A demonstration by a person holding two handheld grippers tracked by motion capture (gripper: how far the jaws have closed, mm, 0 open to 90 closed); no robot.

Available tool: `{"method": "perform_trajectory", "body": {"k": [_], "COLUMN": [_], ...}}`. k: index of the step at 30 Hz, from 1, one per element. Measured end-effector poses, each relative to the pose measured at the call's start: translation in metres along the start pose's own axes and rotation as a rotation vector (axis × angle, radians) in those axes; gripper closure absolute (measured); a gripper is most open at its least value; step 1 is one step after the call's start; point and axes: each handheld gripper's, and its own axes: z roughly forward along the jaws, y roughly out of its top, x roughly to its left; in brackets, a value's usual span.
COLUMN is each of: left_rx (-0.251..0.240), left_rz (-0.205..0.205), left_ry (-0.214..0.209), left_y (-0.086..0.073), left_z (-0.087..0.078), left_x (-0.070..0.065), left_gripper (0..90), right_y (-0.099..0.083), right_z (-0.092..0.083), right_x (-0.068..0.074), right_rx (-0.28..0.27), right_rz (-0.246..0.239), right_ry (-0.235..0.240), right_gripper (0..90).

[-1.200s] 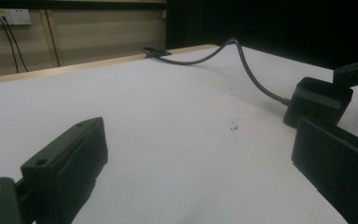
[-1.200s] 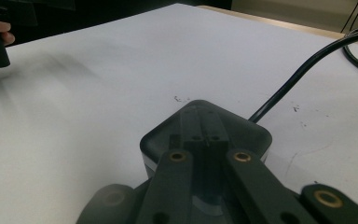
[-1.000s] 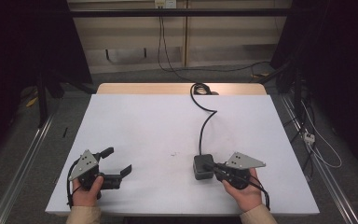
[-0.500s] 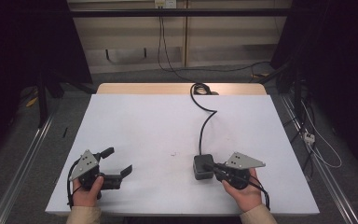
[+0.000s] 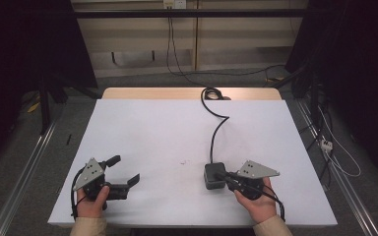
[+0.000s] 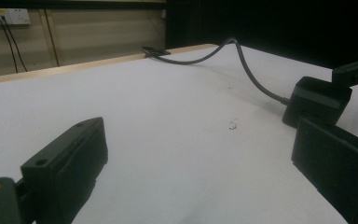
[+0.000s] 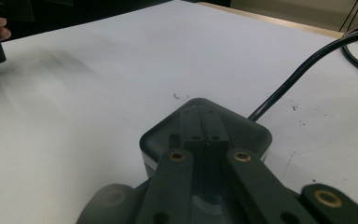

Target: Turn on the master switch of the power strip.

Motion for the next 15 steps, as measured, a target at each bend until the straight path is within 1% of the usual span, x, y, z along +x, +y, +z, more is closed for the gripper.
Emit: {"method": "perform_trajectory", "body": {"k": [15], "left_rx": [0.003], "left_rz": [0.004], "left_ry": [-0.003], "left_y": [0.0], "left_z": [0.0004], "left_x": [-0.0007], "left_gripper": [3.2], "right_y": [0.0004], "right_z": [-0.0001], "right_x": [0.0001], "right_rx": [0.006], "right_rz": [-0.001], "right_ry": [0.001], "right_gripper": [90.0]}}
